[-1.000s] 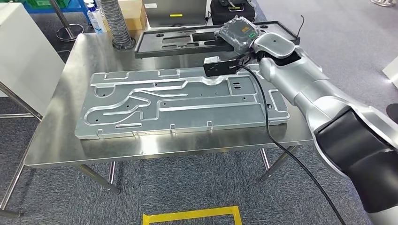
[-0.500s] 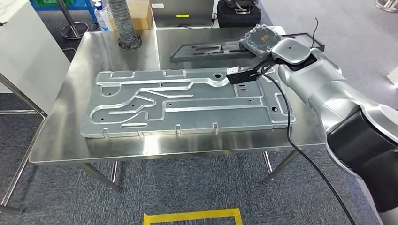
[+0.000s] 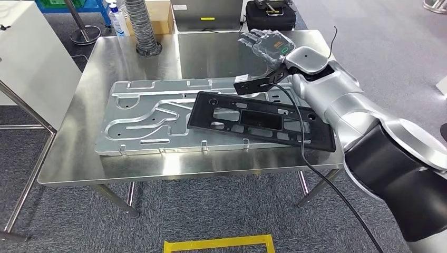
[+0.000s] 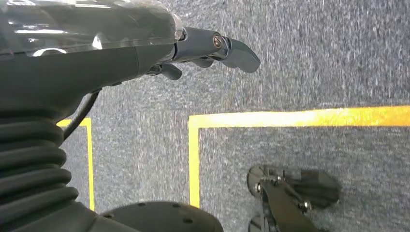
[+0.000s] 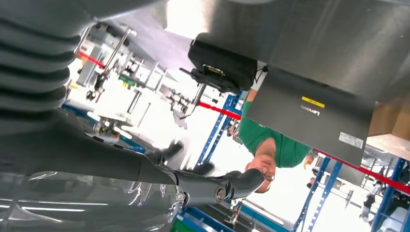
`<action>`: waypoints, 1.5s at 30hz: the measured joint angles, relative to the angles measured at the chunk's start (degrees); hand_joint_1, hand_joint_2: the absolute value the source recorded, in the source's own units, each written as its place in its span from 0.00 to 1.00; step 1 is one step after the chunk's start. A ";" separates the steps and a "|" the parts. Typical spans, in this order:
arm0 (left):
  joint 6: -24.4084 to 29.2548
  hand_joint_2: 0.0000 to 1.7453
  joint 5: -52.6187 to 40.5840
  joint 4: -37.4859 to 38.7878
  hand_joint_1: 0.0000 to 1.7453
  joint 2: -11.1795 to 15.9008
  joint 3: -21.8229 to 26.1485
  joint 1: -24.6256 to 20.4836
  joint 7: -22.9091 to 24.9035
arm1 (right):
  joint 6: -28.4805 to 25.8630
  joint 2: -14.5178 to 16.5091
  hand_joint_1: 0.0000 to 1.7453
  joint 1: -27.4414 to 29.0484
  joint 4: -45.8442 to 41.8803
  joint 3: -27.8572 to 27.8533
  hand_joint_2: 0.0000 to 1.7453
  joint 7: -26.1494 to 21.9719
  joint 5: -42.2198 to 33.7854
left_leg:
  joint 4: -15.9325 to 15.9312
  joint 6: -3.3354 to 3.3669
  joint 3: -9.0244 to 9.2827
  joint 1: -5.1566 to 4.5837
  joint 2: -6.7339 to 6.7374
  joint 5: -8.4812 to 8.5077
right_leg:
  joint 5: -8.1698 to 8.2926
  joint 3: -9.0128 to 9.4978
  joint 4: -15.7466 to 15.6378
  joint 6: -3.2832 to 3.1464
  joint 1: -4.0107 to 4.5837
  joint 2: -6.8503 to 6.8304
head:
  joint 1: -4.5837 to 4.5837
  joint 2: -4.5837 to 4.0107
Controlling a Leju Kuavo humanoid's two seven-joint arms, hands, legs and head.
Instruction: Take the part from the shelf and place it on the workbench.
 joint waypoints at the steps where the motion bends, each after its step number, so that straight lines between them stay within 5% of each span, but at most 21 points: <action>1: -0.15 0.00 0.04 0.00 0.00 0.01 0.00 0.02 -0.08 | 0.09 0.45 0.00 -0.01 0.28 -0.44 0.00 -0.02 -0.26 | -0.01 -0.30 0.01 -0.02 0.12 -0.02 | 0.19 -0.01 -0.19 -0.21 0.06 0.15 | 0.00 0.00; 4: -0.43 0.00 0.13 0.00 0.00 0.02 0.00 0.10 -0.37 | 0.19 0.87 0.00 -0.03 0.72 -1.62 0.00 -0.18 -0.84 | 2.07 -1.27 -0.75 0.13 0.43 -1.64 | 0.57 0.48 -0.80 -1.00 -0.38 0.33 | 0.00 0.00; 7: -0.49 0.00 0.13 0.00 0.00 0.02 0.00 0.28 -0.44 | 0.16 0.31 0.00 0.08 0.83 -2.46 0.00 -0.34 -1.08 | 11.98 -1.92 -5.05 0.54 0.43 -6.28 | 0.64 0.68 -0.90 -1.35 -0.49 0.35 | 0.00 0.00; 9: -0.52 0.00 0.14 0.00 0.00 0.03 0.00 0.38 -0.48 | 0.12 -0.35 0.00 0.43 0.90 -2.87 0.00 -0.34 -1.09 | 15.39 -2.13 -6.66 0.83 0.43 -6.56 | 0.59 0.68 -0.76 -1.35 -0.49 0.40 | 0.00 0.00; 12: -0.63 0.00 0.39 0.00 0.00 0.13 0.00 0.32 -0.77 | -0.16 -1.02 0.00 0.60 0.92 -3.59 0.00 -0.34 -1.22 | 6.89 -1.96 -2.52 1.05 0.49 -1.87 | 0.30 0.66 -0.32 -0.94 -0.54 0.57 | 0.00 0.00; 14: -0.74 0.00 0.64 0.00 0.00 0.18 0.00 0.20 -0.93 | -0.39 -1.28 0.00 0.55 0.95 -4.08 0.00 -0.34 -1.37 | 1.54 -1.57 0.05 0.92 0.47 -0.59 | 0.20 0.42 -0.02 -0.37 -0.40 0.62 | 0.00 0.00; 18: -0.92 0.00 0.81 0.00 0.00 0.20 0.02 0.21 -0.95 | -0.57 -1.30 0.00 0.64 1.03 -4.67 0.00 -0.34 -1.44 | 0.04 -0.32 0.48 0.80 0.45 -0.32 | 0.01 0.05 0.27 0.88 -0.53 0.61 | -0.01 0.00; 20: -1.33 0.00 1.14 0.00 0.00 0.20 0.07 0.18 -1.02 | -0.72 -0.90 0.00 0.58 1.08 -4.94 0.00 -0.24 -1.45 | -0.42 0.35 0.57 0.88 0.63 0.13 | -2.58 -1.51 4.00 1.34 -0.66 0.54 | 0.00 0.00; 22: -2.30 0.00 1.78 0.00 0.00 0.20 0.31 0.23 -1.10 | -0.86 -0.13 0.00 0.62 1.26 -5.32 0.00 -0.01 -1.46 | -0.42 0.66 0.42 0.71 0.84 0.39 | -6.46 -4.69 11.22 1.63 -0.65 0.49 | 0.00 0.00; 24: -3.38 0.00 2.28 0.00 0.00 0.20 0.57 0.48 -1.13 | -0.88 0.76 0.00 0.70 1.60 -5.80 0.00 0.35 -1.46 | -0.36 0.74 0.16 0.54 1.03 0.59 | -7.84 -6.43 15.41 1.75 -0.67 0.48 | 0.00 0.00; 25: -3.77 0.00 2.40 0.00 0.00 0.20 0.65 0.61 -1.13 | -0.88 1.16 0.00 0.67 1.76 -6.09 0.00 0.51 -1.47 | -0.32 0.70 0.03 0.49 1.09 0.67 | -6.96 -5.73 14.37 1.71 -0.67 0.48 | 0.00 0.00; 29: -4.43 0.00 2.63 0.00 0.00 0.20 0.81 0.75 -1.14 | -0.96 2.29 0.00 -0.11 2.09 -7.22 0.00 1.05 -1.43 | -0.05 0.07 -0.38 0.29 1.07 1.08 | -1.38 1.36 1.12 0.83 -0.39 0.75 | 0.00 0.00; 33: -4.67 0.00 2.67 0.00 0.00 0.19 0.94 0.91 -1.29 | -1.60 2.67 0.00 -0.55 2.38 -8.05 0.00 2.62 -0.50 | 0.11 -1.21 -0.92 0.29 1.03 1.37 | 0.04 1.29 -0.40 -0.65 -0.19 0.90 | 0.00 0.00; 36: -5.10 0.00 2.68 0.00 0.00 0.20 1.09 1.27 -1.61 | -2.25 2.52 0.00 -1.16 2.54 -8.90 0.00 3.64 0.09 | 6.94 -1.69 -3.24 0.55 0.71 -4.44 | 1.47 0.31 -0.87 -1.61 -0.46 1.04 | 0.00 0.00; 38: -5.55 0.00 2.57 0.00 0.00 0.20 1.20 1.61 -1.75 | -2.29 2.21 0.00 -1.46 2.64 -9.91 0.00 3.96 0.09 | 14.49 -1.84 -5.03 0.77 0.60 -8.93 | 2.38 -0.98 -0.74 -1.76 -0.42 1.37 | 0.00 0.00; 39: -5.74 0.00 2.41 0.00 0.00 0.20 1.23 1.75 -1.80 | -2.31 2.05 0.00 -1.50 2.70 -10.44 0.00 4.07 0.13 | 16.30 -1.87 -4.91 0.86 0.60 -9.84 | 2.87 -1.67 -0.64 -1.72 -0.42 1.65 | 0.00 0.00; 41: -6.05 0.00 2.07 0.00 0.00 0.22 1.25 1.92 -1.84 | -2.38 1.86 0.00 -1.51 2.81 -11.54 0.00 4.18 0.34 | 13.17 -1.76 -1.36 1.01 0.61 -8.85 | 3.81 -3.01 -0.38 -1.51 -0.43 2.28 | 0.00 0.00; 43: -6.25 0.00 1.84 0.00 0.00 0.28 1.25 1.85 -1.89 | -2.57 1.77 0.00 -1.56 2.87 -12.70 0.00 4.22 0.69 | 4.83 -1.51 4.43 0.86 0.91 -7.11 | 4.75 -4.15 -0.11 -1.11 -0.33 2.82 | 0.00 0.00; 45: -6.34 0.00 1.69 0.00 0.00 0.32 1.24 1.68 -1.96 | -2.80 1.64 0.00 -1.64 2.92 -13.86 0.00 4.48 0.92 | 0.26 -1.27 7.14 0.32 1.33 -6.44 | 5.78 -4.92 -0.10 -0.50 -0.22 3.17 | 0.00 0.00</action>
